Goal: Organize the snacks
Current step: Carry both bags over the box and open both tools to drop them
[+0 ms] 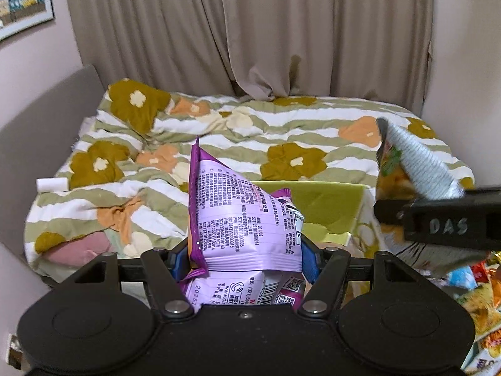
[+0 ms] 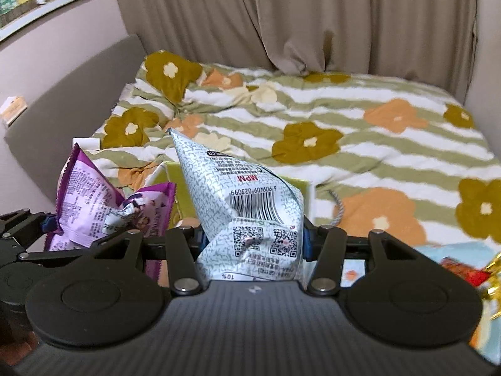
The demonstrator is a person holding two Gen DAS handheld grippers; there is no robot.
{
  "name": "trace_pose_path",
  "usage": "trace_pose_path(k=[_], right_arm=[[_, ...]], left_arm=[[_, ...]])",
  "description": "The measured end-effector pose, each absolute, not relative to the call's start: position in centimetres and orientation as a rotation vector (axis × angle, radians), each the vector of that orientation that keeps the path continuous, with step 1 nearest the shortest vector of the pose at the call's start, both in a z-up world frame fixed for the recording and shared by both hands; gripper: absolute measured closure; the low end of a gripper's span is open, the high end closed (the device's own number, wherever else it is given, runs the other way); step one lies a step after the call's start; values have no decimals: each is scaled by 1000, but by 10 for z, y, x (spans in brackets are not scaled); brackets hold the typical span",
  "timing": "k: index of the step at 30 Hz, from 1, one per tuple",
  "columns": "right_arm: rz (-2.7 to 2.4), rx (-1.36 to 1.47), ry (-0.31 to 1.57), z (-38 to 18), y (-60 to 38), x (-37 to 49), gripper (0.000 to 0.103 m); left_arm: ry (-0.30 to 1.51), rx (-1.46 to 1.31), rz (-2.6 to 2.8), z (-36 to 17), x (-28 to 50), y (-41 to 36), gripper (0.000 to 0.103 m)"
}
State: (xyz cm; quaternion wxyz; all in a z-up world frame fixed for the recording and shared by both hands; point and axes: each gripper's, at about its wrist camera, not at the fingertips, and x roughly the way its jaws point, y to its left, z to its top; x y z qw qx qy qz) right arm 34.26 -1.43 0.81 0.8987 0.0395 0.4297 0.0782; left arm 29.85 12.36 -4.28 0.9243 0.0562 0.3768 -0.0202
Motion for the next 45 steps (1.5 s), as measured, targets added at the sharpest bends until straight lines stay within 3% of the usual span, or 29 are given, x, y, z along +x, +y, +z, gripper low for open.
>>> trace_pose_path(k=[9, 11, 12, 13, 32, 34, 36, 45], right_arm=[[41, 231, 996, -53, -18, 388, 36], [23, 246, 1031, -63, -20, 395, 36], [20, 254, 1043, -67, -21, 397, 36], [22, 255, 1052, -70, -22, 398, 36], [76, 176, 1077, -76, -2, 415, 33], [69, 181, 1085, -83, 1, 419, 27], [61, 184, 1085, -89, 3, 422, 0], [79, 132, 1003, -82, 6, 402, 0]], left_arm=[[858, 187, -118, -104, 374, 132, 31], [865, 195, -130, -115, 379, 132, 18], [868, 202, -128, -118, 381, 132, 4], [863, 213, -125, -119, 382, 131, 0], [843, 142, -55, -87, 346, 162, 0], [848, 144, -47, -89, 344, 164, 0], [855, 153, -31, -92, 340, 166, 0], [875, 141, -1, -95, 323, 179, 0]])
